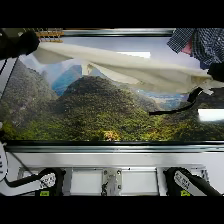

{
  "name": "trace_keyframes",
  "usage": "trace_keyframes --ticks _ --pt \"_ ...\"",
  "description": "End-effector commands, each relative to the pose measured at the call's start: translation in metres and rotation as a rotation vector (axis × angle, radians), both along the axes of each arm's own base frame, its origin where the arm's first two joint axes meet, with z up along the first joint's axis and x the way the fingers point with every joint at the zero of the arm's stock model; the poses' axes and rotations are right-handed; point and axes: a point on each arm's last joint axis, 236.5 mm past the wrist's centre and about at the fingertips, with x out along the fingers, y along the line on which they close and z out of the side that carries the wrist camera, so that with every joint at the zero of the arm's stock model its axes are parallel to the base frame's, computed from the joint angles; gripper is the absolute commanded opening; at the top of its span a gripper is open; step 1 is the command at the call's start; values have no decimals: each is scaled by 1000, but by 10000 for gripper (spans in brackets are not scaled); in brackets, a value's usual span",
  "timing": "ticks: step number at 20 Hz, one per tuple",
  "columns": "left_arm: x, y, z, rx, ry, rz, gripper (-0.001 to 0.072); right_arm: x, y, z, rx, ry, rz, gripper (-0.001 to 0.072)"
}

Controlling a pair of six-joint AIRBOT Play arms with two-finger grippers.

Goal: Fold the clothes and pants, and hang the long-sleeved shirts on hangers.

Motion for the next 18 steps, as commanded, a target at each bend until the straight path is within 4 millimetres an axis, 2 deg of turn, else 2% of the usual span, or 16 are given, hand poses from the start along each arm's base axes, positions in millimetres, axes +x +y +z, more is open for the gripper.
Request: trace_keyframes --ticks 1,3,5,6,8,10,17,18 --pt "-74 22 -87 35 195 15 7 -51 2 -73 -44 206 45 28" --pt "-133 26 -164 -3 373 34 7 -97 9 -135 -34 360 56 29" --pt "-191 25 -226 -23 510 36 7 -144 17 -186 -22 493 63 29" --pt "-216 24 -249 -28 560 33 7 -164 21 -204 -20 543 67 29" --pt "-252 22 -276 -40 624 31 7 -196 27 -228 -14 618 74 30" --pt "-270 21 -285 -40 644 23 7 -214 30 -238 -11 664 78 30" --pt "-291 22 -273 -19 617 22 9 -222 32 -239 -4 701 80 45" --pt "-295 19 -272 -25 625 15 211 -225 31 -239 -2 711 67 164"
